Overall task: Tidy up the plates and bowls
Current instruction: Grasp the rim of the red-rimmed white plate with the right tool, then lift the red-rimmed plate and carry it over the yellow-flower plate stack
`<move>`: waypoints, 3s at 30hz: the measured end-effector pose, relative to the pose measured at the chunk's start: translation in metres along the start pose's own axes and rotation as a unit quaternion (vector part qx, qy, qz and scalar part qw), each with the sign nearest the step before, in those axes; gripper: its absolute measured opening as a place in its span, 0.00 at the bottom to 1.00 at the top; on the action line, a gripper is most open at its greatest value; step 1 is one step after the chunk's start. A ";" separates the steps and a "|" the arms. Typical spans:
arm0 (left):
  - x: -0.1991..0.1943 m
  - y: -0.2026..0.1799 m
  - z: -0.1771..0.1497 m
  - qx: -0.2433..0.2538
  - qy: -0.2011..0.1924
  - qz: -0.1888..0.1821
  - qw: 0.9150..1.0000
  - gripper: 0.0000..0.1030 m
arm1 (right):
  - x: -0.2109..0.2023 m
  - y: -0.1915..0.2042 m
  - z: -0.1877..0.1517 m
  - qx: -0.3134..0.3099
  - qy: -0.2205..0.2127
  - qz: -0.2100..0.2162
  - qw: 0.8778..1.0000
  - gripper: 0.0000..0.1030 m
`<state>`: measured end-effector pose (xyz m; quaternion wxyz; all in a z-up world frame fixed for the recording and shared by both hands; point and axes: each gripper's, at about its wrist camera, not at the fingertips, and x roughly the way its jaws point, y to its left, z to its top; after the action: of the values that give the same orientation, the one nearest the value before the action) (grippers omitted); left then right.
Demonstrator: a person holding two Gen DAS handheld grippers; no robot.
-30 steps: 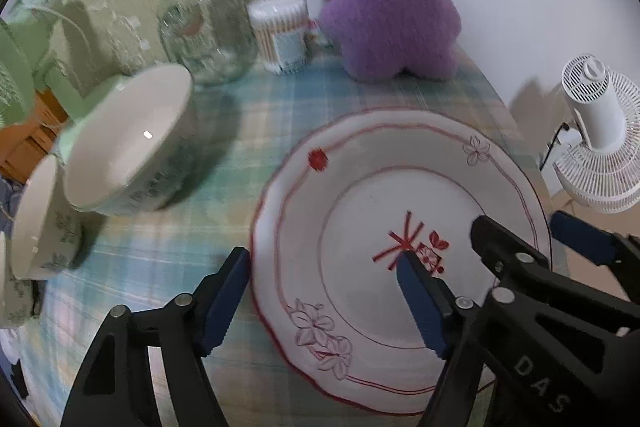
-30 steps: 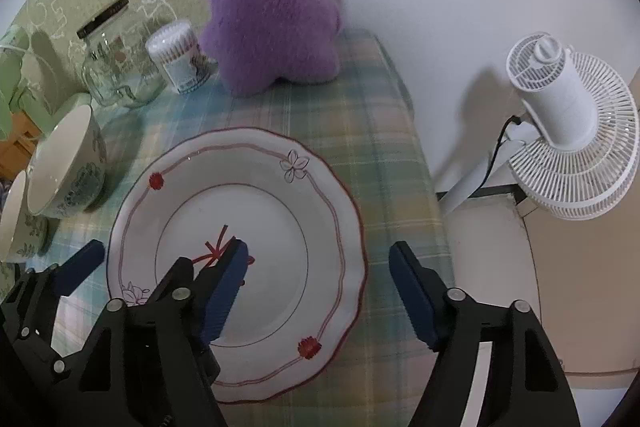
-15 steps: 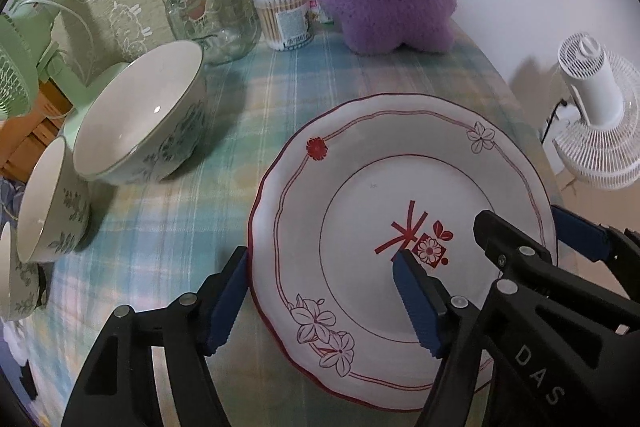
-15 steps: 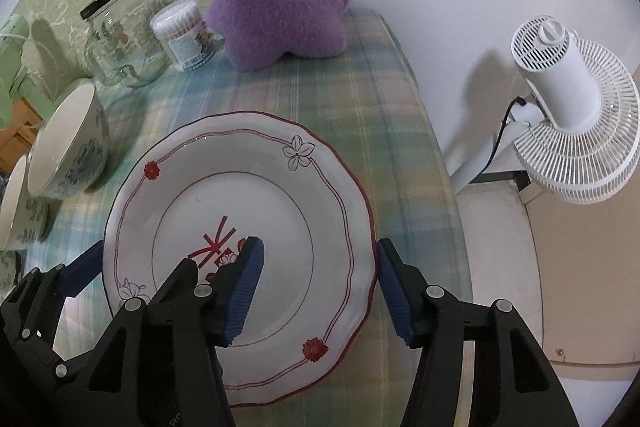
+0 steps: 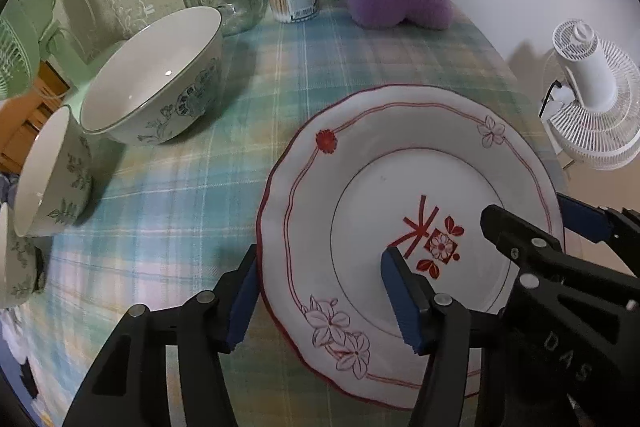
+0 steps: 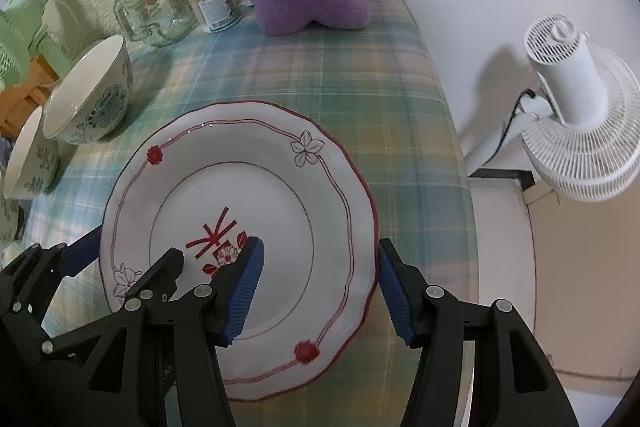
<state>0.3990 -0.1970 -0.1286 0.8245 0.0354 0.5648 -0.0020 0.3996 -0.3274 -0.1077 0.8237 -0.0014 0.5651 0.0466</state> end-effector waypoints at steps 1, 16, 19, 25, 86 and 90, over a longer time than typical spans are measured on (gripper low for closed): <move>0.001 0.000 0.001 0.003 -0.002 -0.001 1.000 0.59 | 0.002 -0.001 0.002 -0.001 0.001 0.004 1.000 0.59; -0.008 0.004 0.003 -0.005 -0.009 -0.009 1.000 0.57 | 0.006 0.001 0.012 0.000 -0.007 -0.003 1.000 0.58; -0.019 0.004 0.000 -0.006 -0.015 -0.007 1.000 0.57 | -0.004 0.003 0.011 0.005 -0.009 -0.001 1.000 0.58; -0.044 0.007 -0.014 -0.012 -0.022 -0.011 1.000 0.56 | -0.027 0.007 0.003 0.008 -0.012 0.000 1.000 0.58; -0.107 -0.036 -0.185 0.056 0.021 -0.051 0.997 0.58 | -0.120 -0.001 -0.200 0.105 0.051 -0.058 0.991 0.58; -0.106 -0.039 -0.184 0.050 0.017 -0.039 0.998 0.59 | -0.117 -0.007 -0.199 0.103 0.054 -0.046 0.992 0.57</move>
<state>0.1874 -0.2282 -0.0979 0.8110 0.0547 0.5791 -0.0619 0.1734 -0.3536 -0.0708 0.7888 0.0546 0.6102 -0.0498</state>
